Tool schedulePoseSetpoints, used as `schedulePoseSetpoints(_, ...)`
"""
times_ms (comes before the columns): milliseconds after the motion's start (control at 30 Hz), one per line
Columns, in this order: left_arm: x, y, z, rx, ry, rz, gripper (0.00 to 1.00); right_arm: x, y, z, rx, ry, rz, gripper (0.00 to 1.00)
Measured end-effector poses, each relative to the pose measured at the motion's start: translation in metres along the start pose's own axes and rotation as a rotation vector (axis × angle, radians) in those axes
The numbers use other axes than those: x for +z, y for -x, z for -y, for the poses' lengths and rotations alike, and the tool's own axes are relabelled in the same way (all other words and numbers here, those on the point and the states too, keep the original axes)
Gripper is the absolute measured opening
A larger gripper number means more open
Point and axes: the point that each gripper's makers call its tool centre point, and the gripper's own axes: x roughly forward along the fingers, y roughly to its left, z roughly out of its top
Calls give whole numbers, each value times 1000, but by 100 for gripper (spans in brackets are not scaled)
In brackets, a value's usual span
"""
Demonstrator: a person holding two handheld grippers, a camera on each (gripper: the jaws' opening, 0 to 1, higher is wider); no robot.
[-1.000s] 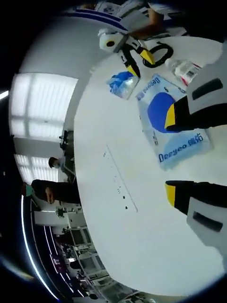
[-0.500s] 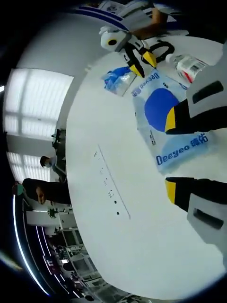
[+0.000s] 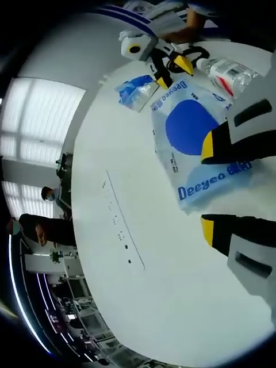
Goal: Arrange the tabletop items into an orderly group along one side of the table until the central work area is clear of visible clutter.
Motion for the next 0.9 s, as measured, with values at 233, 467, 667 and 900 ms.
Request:
schedulePoseSetpoints(233,2,-3,2,-6,-29,-14,28,5,-7,-5,18,-19,13,31)
schedulePoseSetpoints(467,-2,-7,0,-7,-33,-35,23,3,-13,4,-9,-74,19,21)
schedulePoseSetpoints(667,-3,-9,-1,-12,-25,-42,19,1,-16,1,0,-68,5,20)
schedulePoseSetpoints(900,0,-8,-2,-4,-44,-35,10,3,-16,-2,4,-42,15,9)
